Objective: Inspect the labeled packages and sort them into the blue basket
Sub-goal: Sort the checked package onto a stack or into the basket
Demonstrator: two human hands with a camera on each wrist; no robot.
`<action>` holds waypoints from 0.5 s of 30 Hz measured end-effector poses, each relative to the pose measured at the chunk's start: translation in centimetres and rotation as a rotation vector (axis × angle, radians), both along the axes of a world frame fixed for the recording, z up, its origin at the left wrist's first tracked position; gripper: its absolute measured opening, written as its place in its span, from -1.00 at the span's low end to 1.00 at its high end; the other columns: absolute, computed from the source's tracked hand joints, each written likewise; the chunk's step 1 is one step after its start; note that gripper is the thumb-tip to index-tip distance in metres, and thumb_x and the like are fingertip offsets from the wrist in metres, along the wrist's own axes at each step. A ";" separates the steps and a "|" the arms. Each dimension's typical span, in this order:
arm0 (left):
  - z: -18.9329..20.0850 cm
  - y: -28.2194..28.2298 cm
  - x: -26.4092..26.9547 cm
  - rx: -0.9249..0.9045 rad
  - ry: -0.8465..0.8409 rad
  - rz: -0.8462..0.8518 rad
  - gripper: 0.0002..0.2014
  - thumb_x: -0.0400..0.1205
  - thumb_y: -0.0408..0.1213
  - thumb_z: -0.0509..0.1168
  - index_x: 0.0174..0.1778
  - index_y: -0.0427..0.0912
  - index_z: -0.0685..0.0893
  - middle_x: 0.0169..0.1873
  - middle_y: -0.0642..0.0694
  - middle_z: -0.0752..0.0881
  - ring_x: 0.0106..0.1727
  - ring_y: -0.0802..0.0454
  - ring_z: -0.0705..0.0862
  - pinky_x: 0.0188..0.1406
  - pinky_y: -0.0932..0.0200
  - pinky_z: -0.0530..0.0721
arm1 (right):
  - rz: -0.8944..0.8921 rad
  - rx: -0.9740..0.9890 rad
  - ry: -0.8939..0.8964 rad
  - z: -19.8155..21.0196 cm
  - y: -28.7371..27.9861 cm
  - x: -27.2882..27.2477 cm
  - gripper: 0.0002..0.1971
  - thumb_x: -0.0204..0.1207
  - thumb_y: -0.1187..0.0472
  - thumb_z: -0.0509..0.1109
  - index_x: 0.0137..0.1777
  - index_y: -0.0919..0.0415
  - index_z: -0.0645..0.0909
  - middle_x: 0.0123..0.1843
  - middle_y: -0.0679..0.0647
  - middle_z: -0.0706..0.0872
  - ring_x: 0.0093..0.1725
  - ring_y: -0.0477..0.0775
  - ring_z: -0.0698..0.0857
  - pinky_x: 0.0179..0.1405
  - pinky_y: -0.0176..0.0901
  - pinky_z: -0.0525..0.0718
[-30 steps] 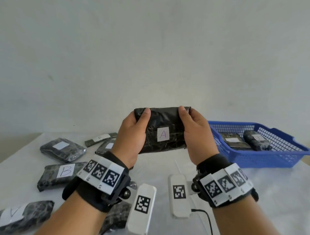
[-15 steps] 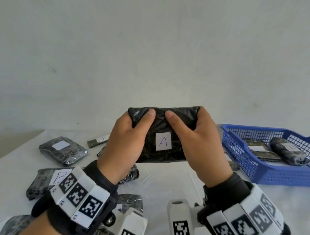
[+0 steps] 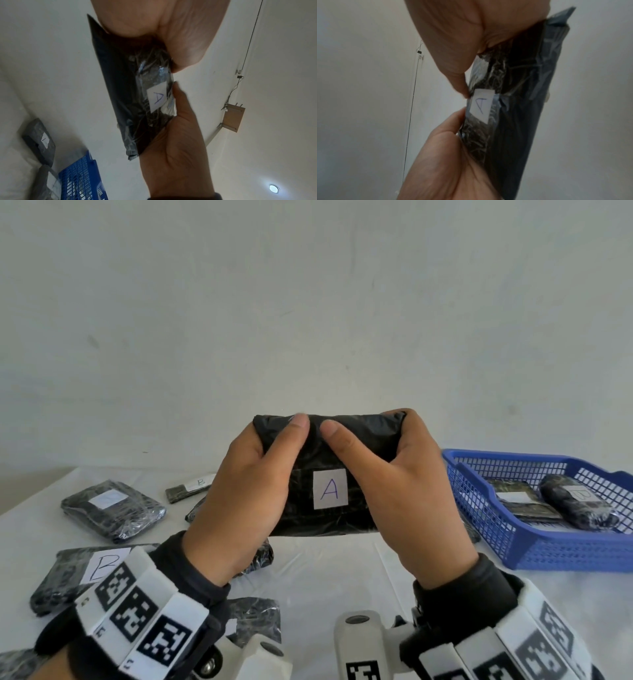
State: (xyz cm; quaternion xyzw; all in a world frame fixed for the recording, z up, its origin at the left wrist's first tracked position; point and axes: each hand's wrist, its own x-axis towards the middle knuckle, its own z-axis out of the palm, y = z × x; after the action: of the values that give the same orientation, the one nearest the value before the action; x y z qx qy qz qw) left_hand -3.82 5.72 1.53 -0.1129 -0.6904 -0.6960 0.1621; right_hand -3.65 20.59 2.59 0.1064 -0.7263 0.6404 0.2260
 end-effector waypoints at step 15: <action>1.0 -1.0 0.6 -0.107 0.069 -0.007 -0.69 0.80 0.22 0.09 0.01 0.17 0.65 0.01 0.07 0.73 0.13 0.10 0.72 0.30 -0.01 0.64 | 0.140 -0.135 -0.085 0.9 1.0 0.1 -0.58 0.84 0.00 0.23 0.08 0.43 0.58 -0.18 0.23 0.74 -0.26 0.12 0.80 -0.28 0.07 0.81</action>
State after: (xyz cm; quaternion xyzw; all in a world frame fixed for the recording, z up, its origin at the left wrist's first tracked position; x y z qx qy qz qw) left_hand -3.26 4.75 2.55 -0.1476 -0.7201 -0.6544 0.1772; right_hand -3.56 21.57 3.49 0.1140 -0.6815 0.7058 0.1563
